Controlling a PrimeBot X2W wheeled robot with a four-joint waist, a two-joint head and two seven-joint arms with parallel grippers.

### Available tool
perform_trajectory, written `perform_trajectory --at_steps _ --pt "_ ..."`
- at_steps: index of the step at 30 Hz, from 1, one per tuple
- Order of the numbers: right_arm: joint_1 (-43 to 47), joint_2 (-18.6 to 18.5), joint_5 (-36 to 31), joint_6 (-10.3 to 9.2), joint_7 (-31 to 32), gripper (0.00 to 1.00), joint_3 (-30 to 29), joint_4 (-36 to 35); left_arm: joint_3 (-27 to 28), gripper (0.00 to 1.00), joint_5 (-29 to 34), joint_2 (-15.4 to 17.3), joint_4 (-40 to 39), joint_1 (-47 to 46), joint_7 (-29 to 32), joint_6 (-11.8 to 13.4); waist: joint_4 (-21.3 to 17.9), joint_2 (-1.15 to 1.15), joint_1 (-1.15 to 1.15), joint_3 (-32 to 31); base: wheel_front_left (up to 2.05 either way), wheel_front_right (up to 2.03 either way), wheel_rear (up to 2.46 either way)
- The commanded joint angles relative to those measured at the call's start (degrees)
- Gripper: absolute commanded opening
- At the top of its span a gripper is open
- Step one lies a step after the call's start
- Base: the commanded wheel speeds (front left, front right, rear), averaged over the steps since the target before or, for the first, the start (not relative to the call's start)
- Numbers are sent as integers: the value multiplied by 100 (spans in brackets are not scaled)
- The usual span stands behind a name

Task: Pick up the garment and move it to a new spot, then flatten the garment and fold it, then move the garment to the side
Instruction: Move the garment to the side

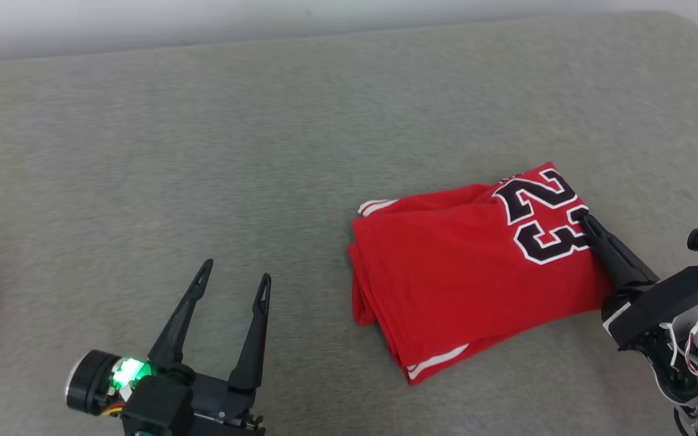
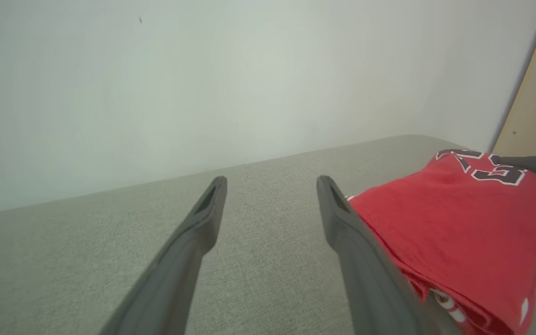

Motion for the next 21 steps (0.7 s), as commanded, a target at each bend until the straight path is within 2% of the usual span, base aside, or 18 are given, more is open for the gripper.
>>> perform_trajectory --at_steps 1,9,15,21 --pt "-62 19 24 -14 -83 0 31 24 -11 100 67 64 -17 -105 -19 -45 -506 -1 0 286 0 0 0" --pt "-149 72 134 -14 -347 0 207 105 -71 100 109 293 -89 -273 -19 -57 -1114 -1 0 505 0 0 0" --pt "-236 107 90 -15 -407 0 251 187 -134 100 118 365 -116 -360 -19 -66 -1292 -1 0 593 0 0 0" --pt "-588 45 -166 -15 -435 0 138 477 -365 100 137 456 -172 -608 -19 -84 -1262 -1 0 806 0 0 0"
